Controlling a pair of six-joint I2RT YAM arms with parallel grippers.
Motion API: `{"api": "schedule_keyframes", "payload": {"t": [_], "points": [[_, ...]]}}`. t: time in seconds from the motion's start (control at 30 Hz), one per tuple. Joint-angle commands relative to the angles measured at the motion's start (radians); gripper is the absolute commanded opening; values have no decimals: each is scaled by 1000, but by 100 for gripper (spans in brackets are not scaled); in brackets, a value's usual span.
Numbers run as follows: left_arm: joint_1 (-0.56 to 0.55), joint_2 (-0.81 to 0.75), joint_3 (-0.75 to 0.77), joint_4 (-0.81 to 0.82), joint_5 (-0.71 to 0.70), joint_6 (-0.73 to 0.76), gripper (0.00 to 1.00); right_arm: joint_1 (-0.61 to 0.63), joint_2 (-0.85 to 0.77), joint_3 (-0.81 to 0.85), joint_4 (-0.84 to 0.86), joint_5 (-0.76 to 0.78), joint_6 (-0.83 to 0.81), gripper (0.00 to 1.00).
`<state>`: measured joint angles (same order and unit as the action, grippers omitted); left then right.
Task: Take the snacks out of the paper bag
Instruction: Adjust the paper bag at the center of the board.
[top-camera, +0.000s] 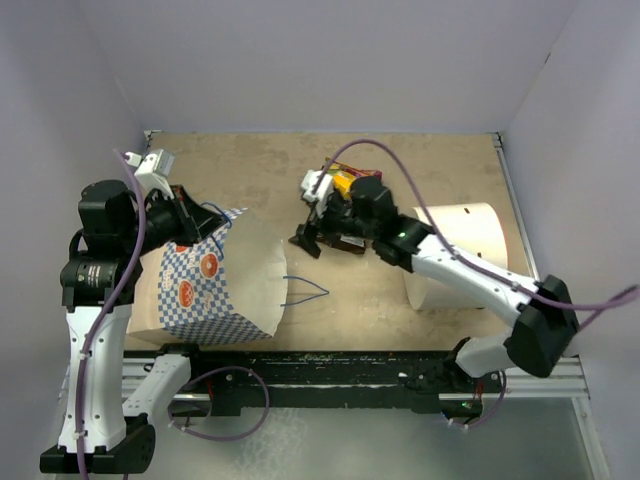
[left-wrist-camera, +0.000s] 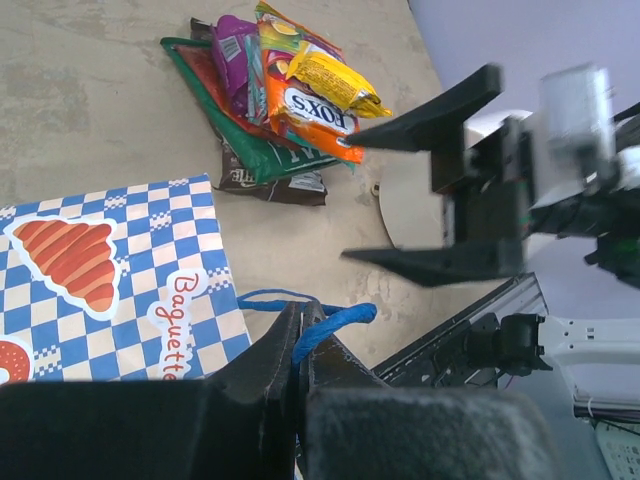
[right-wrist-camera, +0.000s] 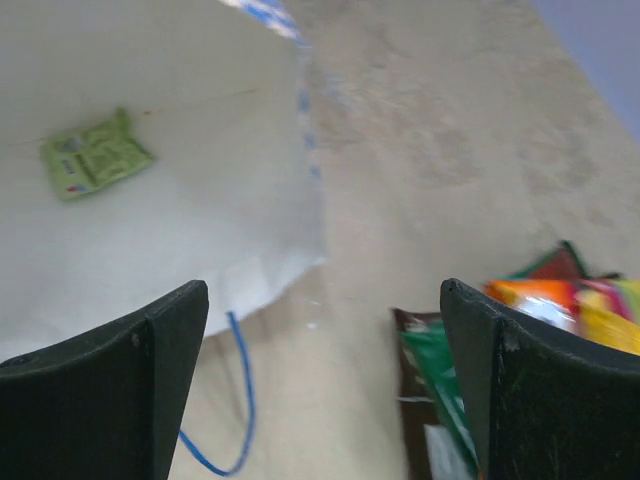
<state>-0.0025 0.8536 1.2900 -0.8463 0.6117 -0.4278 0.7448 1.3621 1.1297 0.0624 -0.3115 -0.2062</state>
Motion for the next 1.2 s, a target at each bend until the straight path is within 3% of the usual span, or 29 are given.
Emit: {"api": "schedule_keyframes", "payload": {"t": [0.0, 0.17, 0.27, 0.4, 0.5, 0.6, 0.73, 0.83, 0.93, 1.17], "points": [[-2, -8, 21, 26, -13, -12, 0, 94, 136, 69, 109, 46, 195, 100], [-2, -9, 38, -7, -19, -13, 0, 116, 294, 142, 179, 105, 112, 100], [-2, -10, 45, -35, -20, -5, 0, 116, 376, 208, 175, 105, 5, 100], [-2, -9, 70, -75, -28, 9, 0, 116, 466, 286, 196, 71, -13, 97], [-2, -8, 90, -99, -44, 15, 0, 117, 512, 372, 221, -7, -8, 82], [-2, -8, 97, -118, -58, 18, 0, 117, 535, 390, 293, -74, 22, 60], [-2, -11, 98, -119, -73, 18, 0, 117, 576, 453, 269, -102, 44, 43], [-2, 3, 118, -136, -121, 25, 0, 108, 573, 479, 252, -60, 53, 19], [-2, 49, 170, -201, -262, 23, 0, 102, 539, 454, 291, 17, 65, 2], [-2, 185, 320, -180, -404, 55, 0, 100, 452, 378, 327, 194, 68, 0]]}}
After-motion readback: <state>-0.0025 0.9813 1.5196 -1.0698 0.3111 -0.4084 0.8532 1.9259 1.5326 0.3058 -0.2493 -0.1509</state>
